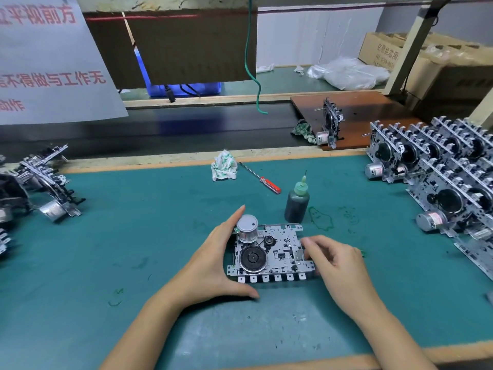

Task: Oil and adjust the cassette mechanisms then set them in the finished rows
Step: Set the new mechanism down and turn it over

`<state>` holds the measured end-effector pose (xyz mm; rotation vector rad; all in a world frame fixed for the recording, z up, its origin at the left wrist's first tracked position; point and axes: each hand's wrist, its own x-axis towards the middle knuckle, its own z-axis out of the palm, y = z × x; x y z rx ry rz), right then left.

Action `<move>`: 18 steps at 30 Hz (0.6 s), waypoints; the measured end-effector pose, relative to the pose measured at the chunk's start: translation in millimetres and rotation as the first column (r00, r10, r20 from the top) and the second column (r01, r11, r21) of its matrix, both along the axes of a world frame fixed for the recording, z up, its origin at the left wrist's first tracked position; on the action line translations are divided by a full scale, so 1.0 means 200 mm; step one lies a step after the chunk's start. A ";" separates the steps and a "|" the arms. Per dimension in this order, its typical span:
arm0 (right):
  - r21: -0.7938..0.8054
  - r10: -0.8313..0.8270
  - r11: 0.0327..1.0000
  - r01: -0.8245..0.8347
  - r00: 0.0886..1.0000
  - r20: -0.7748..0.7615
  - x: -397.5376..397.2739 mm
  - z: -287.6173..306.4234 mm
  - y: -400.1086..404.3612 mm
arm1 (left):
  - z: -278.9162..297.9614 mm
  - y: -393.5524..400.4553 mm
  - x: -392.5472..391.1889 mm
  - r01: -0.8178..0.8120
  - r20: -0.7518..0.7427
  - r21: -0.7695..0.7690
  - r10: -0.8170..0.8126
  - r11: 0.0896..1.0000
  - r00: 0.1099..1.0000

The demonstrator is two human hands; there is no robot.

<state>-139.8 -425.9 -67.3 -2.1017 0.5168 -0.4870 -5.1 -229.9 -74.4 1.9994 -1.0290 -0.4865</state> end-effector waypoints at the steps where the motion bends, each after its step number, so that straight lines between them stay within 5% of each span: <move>1: 0.068 0.019 0.997 -0.020 1.000 0.014 0.00 0.01 0.00 | 0.00 0.00 0.00 -0.011 -0.002 0.002 0.011 1.000 1.000; 6: 0.350 0.070 0.930 -0.110 0.990 0.126 -0.01 0.05 0.02 | 0.00 0.01 0.01 -0.047 -0.054 -0.020 0.046 0.999 0.997; 9: 0.341 0.053 0.935 -0.094 0.990 0.127 -0.01 0.05 0.02 | 0.00 0.01 0.01 -0.049 -0.078 -0.043 0.046 0.998 0.996; 14: -0.105 -0.131 0.984 0.141 0.987 0.094 0.00 0.03 0.00 | 0.00 0.00 -0.01 -0.013 -0.010 -0.052 0.013 0.999 1.000; 16: -0.290 0.068 0.956 -0.051 0.997 0.049 0.00 0.08 0.00 | 0.00 0.00 -0.01 0.000 0.005 -0.054 0.001 0.999 1.000; 18: -0.416 0.260 0.853 -0.314 0.948 -0.183 0.03 0.14 -0.01 | -0.01 0.00 0.00 0.006 0.018 -0.055 -0.005 0.998 1.000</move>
